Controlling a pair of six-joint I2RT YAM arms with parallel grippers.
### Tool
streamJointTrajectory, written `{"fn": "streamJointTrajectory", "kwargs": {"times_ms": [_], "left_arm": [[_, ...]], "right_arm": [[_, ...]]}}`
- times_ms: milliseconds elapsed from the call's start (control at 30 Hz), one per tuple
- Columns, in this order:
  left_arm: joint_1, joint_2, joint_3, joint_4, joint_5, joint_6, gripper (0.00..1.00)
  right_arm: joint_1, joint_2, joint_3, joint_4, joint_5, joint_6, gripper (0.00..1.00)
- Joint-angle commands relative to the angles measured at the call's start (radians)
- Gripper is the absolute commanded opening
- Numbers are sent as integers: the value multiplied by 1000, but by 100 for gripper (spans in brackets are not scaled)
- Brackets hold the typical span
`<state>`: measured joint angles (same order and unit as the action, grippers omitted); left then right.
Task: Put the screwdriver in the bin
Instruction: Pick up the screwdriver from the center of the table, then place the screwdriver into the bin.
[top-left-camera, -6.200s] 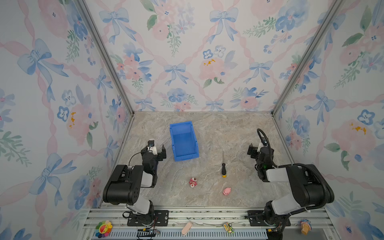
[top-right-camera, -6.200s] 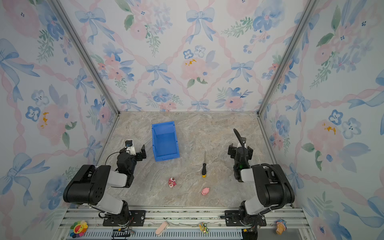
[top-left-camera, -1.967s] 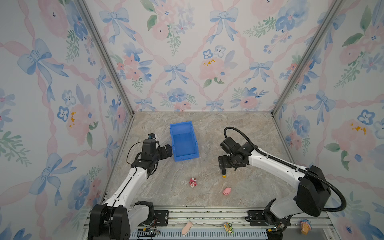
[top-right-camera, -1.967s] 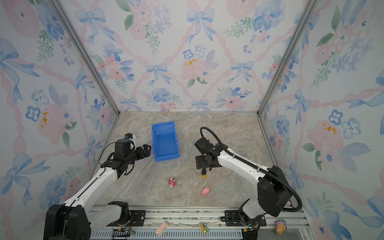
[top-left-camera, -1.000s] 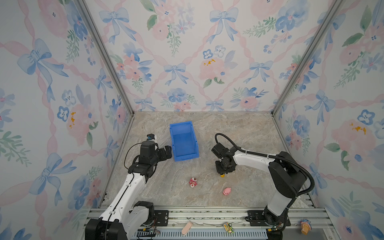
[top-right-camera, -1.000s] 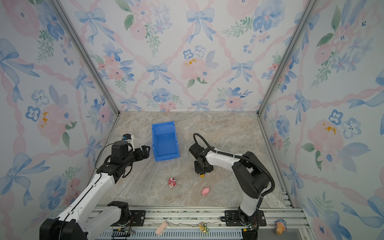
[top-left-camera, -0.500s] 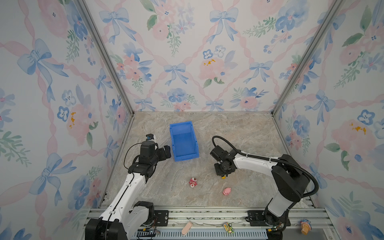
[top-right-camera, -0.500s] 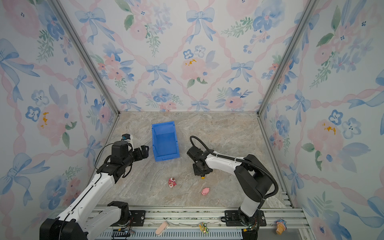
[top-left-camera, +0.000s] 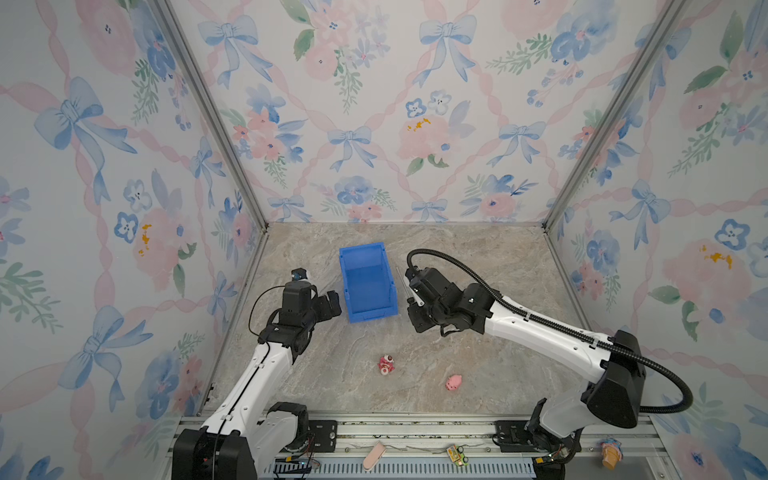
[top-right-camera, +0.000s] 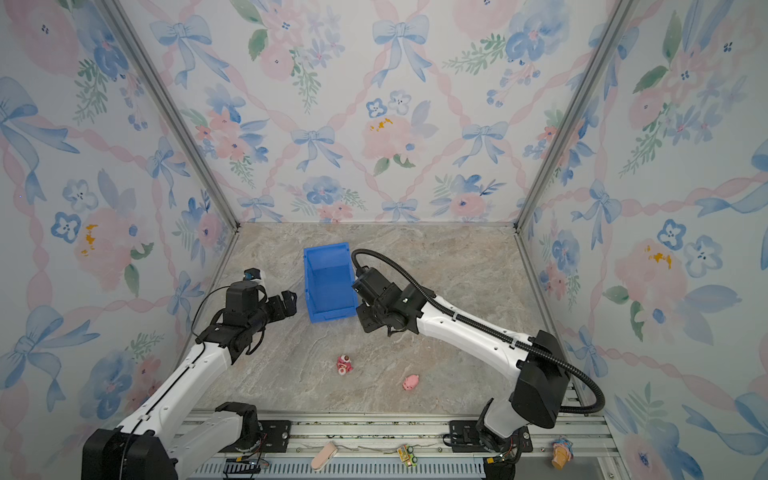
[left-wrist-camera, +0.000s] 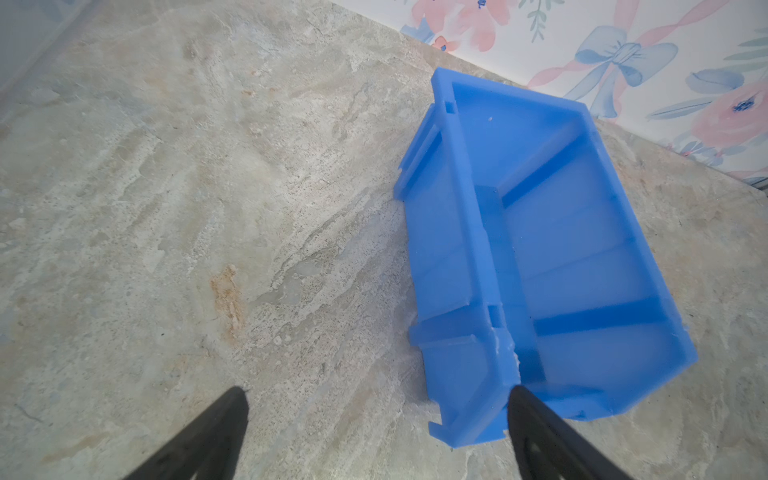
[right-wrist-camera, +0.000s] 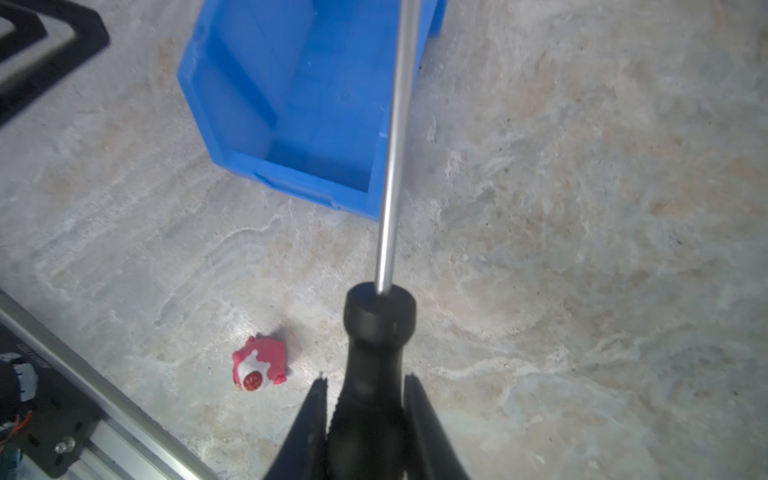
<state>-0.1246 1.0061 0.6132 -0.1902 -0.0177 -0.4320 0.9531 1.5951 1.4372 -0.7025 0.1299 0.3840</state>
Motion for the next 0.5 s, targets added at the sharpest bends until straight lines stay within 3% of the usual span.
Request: {"fn": "streamJointTrajectory", "kwargs": {"times_ms": [0, 200, 467], "left_arm": [[-3, -26, -16, -20, 6, -14, 98], [-4, -68, -27, -24, 6, -36, 98], [-4, -76, -28, -24, -4, -37, 98]], "right_arm": [[12, 139, 138, -18, -86, -6, 6], [4, 361, 380, 11, -200, 105, 6], [-54, 471, 423, 81, -237, 210, 7]]}}
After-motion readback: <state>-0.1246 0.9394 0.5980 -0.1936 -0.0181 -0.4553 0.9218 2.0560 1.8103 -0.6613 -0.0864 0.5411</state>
